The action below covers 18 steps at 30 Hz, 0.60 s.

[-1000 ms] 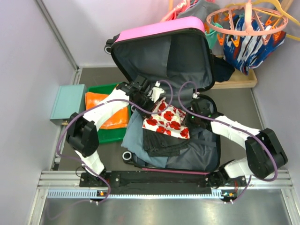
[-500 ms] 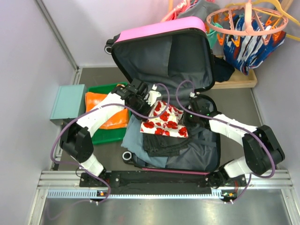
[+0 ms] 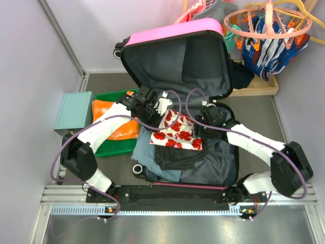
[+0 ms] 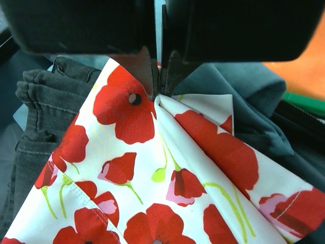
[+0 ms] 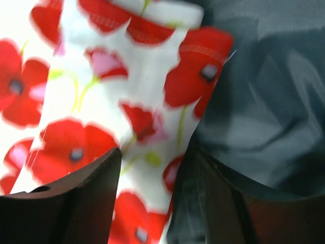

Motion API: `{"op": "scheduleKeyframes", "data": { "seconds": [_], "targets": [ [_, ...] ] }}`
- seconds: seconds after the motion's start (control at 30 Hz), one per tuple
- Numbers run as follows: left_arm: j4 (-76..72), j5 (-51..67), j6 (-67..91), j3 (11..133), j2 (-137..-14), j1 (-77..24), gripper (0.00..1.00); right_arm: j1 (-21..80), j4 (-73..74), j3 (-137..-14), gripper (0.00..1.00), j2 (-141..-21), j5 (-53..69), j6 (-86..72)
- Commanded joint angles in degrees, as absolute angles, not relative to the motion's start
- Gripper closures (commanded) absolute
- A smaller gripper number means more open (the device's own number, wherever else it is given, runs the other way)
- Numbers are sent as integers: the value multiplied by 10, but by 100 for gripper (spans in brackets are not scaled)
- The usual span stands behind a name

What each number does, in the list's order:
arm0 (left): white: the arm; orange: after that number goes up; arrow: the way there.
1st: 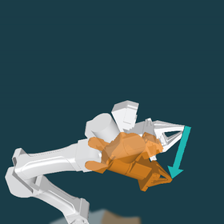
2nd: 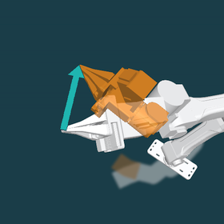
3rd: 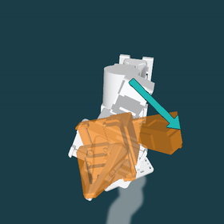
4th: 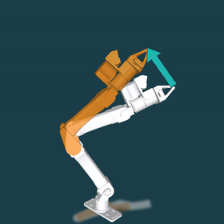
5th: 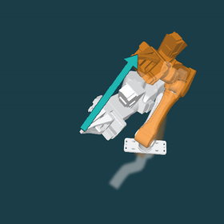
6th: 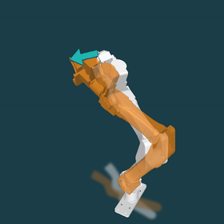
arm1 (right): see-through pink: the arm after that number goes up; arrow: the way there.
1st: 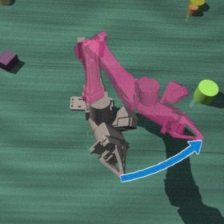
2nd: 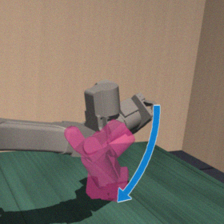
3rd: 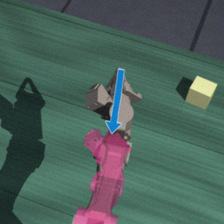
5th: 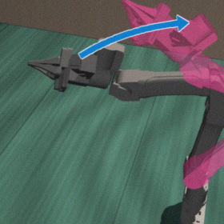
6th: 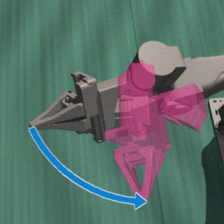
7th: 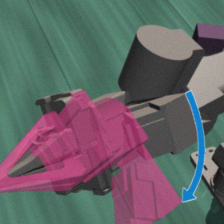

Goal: Open, take out, and arrange the luggage

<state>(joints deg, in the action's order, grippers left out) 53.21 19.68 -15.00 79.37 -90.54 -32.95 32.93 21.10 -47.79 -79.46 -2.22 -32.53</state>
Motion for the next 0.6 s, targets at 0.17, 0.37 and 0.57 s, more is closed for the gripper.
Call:
{"op": "scheduleKeyframes", "data": {
  "seconds": [0.17, 0.37, 0.57],
  "targets": [
    [537, 183, -161, 759, -867, -318, 100, 469, 164, -451, 40, -602, -48, -95],
    [538, 187, -162, 759, -859, -310, 100, 485, 146, -423, 43, -581, 83, 80],
    [538, 192, -168, 746, -846, -307, 100, 511, 120, -373, 43, -587, 87, 180]
  ]
}}
